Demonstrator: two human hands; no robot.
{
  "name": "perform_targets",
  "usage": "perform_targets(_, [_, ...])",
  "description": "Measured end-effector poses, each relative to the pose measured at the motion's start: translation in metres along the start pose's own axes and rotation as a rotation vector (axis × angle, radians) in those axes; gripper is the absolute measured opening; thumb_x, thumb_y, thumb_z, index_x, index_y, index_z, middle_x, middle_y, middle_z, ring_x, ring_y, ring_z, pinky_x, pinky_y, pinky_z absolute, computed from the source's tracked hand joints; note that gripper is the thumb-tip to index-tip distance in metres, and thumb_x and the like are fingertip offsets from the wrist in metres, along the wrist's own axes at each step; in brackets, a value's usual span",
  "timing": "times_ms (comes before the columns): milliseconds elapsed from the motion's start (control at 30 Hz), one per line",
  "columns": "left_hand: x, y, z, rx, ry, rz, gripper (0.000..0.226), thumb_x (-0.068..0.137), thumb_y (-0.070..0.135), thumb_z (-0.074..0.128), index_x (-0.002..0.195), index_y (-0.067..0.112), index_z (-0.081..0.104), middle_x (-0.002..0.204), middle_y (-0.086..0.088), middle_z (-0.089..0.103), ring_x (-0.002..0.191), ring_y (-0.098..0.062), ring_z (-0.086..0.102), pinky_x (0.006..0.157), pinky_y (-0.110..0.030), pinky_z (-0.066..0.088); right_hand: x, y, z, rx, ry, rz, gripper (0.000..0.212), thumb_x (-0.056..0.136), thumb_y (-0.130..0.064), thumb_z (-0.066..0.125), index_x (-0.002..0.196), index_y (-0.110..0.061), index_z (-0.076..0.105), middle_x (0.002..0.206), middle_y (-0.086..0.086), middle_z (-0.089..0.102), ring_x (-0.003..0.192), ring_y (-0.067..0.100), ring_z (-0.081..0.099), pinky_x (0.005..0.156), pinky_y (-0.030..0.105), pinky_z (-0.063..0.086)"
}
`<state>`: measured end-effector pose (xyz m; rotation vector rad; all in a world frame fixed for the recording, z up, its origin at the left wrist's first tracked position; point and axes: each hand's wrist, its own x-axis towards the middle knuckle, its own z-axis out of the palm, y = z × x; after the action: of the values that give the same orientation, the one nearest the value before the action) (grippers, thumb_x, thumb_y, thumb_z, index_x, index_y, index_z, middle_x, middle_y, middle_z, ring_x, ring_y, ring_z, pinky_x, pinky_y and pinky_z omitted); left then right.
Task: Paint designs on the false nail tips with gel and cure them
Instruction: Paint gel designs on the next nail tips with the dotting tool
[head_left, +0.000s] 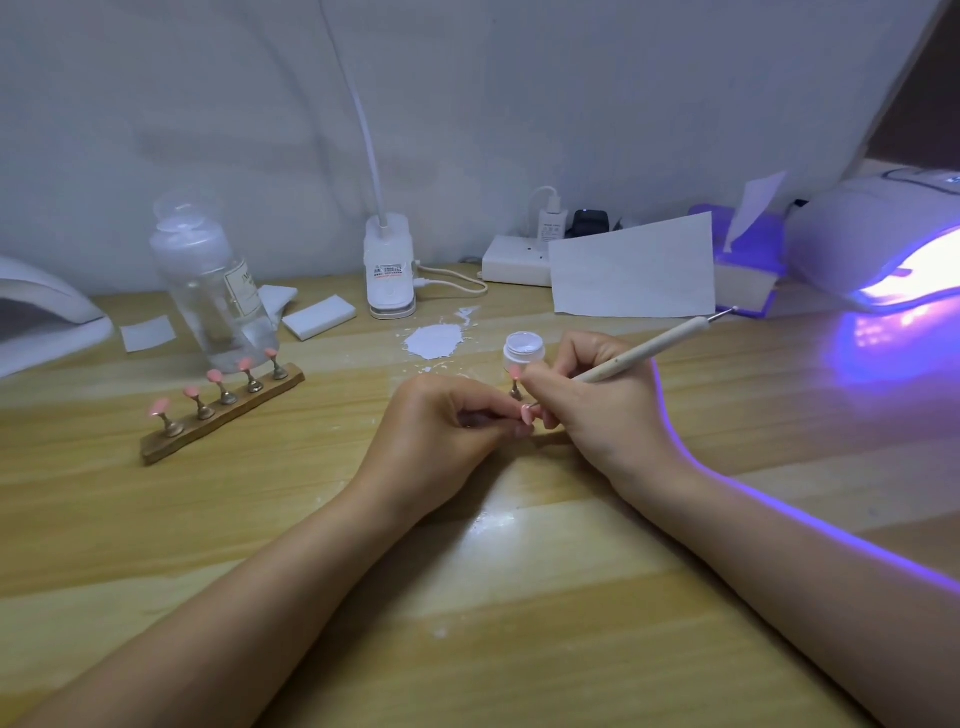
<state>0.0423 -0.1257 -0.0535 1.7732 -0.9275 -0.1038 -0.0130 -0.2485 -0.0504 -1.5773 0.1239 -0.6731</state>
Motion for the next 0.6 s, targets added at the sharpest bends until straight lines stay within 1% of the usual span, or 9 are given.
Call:
perform_targets(100, [0.0, 0.0001, -0.0001, 0.004, -0.003, 0.004, 0.019, 0.072, -0.006, 0.071, 0.083, 0.009, 0.074, 0.079, -0.001, 0.072, 0.071, -0.002, 0.065, 0.076, -0.027, 0.054, 0.0004, -0.0001, 0.0003, 0.001, 0.0, -0.001, 0.043, 0.076, 0.008, 0.061, 0.047, -0.011, 0.036, 0.033, -0.004, 0.047, 0.037, 0.009, 0.053, 0.043, 0.012, 0.039])
perform_targets(233, [0.0001, 0.0001, -0.0001, 0.011, -0.001, 0.012, 0.018, 0.072, -0.006, 0.071, 0.083, 0.008, 0.074, 0.078, -0.003, 0.073, 0.072, -0.002, 0.066, 0.076, -0.026, 0.054, 0.0005, 0.0, 0.0003, 0.003, 0.0, 0.003, 0.042, 0.075, 0.008, 0.061, 0.047, -0.012, 0.037, 0.034, -0.004, 0.047, 0.038, 0.011, 0.054, 0.042, 0.013, 0.039])
perform_targets(367, [0.0007, -0.0004, -0.0002, 0.023, -0.007, 0.01, 0.015, 0.072, -0.005, 0.071, 0.083, 0.006, 0.074, 0.078, -0.006, 0.073, 0.072, -0.005, 0.066, 0.076, -0.028, 0.055, 0.0008, -0.0001, 0.0009, 0.002, 0.007, 0.006, 0.043, 0.075, 0.008, 0.061, 0.046, -0.013, 0.037, 0.033, -0.004, 0.047, 0.037, 0.008, 0.053, 0.042, 0.012, 0.04])
perform_targets(500, [0.0003, -0.0001, 0.0002, 0.024, -0.01, 0.016, 0.015, 0.072, -0.004, 0.071, 0.083, 0.005, 0.074, 0.078, -0.006, 0.073, 0.072, -0.002, 0.065, 0.075, -0.025, 0.054, 0.0, -0.0005, 0.0004, -0.002, 0.01, 0.003, 0.041, 0.075, 0.009, 0.06, 0.047, -0.011, 0.037, 0.033, -0.005, 0.046, 0.035, 0.005, 0.051, 0.041, 0.01, 0.038])
perform_targets(600, [0.0007, -0.0004, 0.0, 0.021, -0.01, 0.01, 0.015, 0.073, -0.005, 0.071, 0.083, 0.005, 0.074, 0.079, -0.006, 0.073, 0.073, -0.004, 0.066, 0.076, -0.026, 0.054, -0.0002, -0.0004, 0.0006, 0.006, 0.003, 0.011, 0.043, 0.075, 0.009, 0.06, 0.046, -0.012, 0.037, 0.033, -0.005, 0.046, 0.035, 0.006, 0.052, 0.042, 0.011, 0.039])
